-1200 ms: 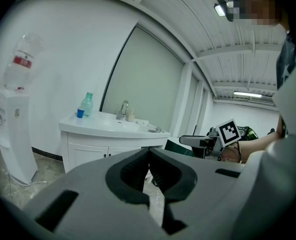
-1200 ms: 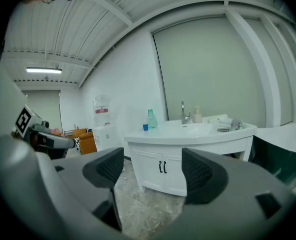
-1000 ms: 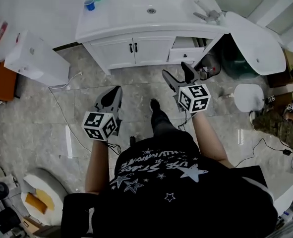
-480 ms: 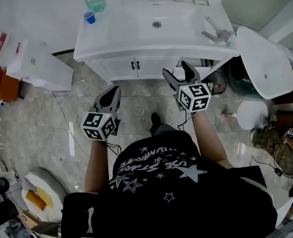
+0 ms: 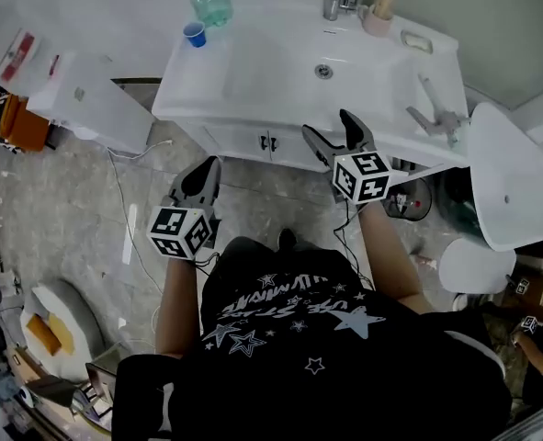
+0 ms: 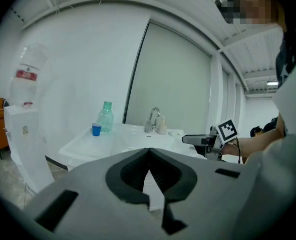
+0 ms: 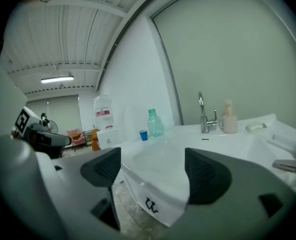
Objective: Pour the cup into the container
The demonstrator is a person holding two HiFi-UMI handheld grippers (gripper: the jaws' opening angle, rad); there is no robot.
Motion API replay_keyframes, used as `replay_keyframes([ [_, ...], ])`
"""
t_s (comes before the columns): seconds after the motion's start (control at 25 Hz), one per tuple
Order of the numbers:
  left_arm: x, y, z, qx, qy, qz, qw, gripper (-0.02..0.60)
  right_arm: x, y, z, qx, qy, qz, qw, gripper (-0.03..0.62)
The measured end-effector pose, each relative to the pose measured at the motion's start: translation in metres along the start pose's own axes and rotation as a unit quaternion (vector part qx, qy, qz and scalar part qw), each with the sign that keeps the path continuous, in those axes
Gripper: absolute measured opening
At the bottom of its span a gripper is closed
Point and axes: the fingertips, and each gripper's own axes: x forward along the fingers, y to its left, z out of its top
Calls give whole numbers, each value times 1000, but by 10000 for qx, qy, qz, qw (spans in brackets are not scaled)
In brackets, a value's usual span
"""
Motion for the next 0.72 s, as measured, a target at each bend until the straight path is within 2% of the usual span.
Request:
replay_keyframes([
  [0.36, 3, 65, 7, -256, -125, 696, 9972, 11, 79, 22, 21, -191, 193, 783, 9966, 384],
  [0.52, 17, 99, 14, -394, -188, 782, 9960, 11, 114, 28, 35, -346, 213, 922, 9949, 377],
  [0.72, 48, 144, 35, -311, -271, 814, 9958, 11, 163, 24, 49, -424, 284, 986, 9938, 377],
])
